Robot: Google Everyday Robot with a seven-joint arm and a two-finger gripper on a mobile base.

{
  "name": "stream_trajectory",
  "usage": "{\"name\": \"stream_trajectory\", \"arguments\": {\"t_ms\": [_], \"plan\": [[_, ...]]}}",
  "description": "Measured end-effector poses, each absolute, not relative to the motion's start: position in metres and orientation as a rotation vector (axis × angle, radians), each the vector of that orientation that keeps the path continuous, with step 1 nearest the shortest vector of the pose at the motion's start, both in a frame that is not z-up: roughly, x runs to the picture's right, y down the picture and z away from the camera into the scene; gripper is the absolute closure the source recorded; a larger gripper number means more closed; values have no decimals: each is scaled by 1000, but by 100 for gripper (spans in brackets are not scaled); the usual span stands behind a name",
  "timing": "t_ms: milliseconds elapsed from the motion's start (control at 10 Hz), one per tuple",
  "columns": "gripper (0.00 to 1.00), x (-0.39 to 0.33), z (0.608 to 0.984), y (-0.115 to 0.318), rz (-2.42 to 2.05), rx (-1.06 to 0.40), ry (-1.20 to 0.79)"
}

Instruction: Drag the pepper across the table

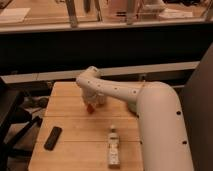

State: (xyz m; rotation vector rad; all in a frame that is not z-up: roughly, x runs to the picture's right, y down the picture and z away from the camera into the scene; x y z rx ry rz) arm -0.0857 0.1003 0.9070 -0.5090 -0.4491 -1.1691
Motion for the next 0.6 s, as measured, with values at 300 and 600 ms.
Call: {"name": "stream_trajectory", "arguments": {"t_ms": [300, 600], "plan": [[100, -83, 903, 106, -1168, -505, -447], [100, -88, 897, 116, -1187, -496, -456]]}}
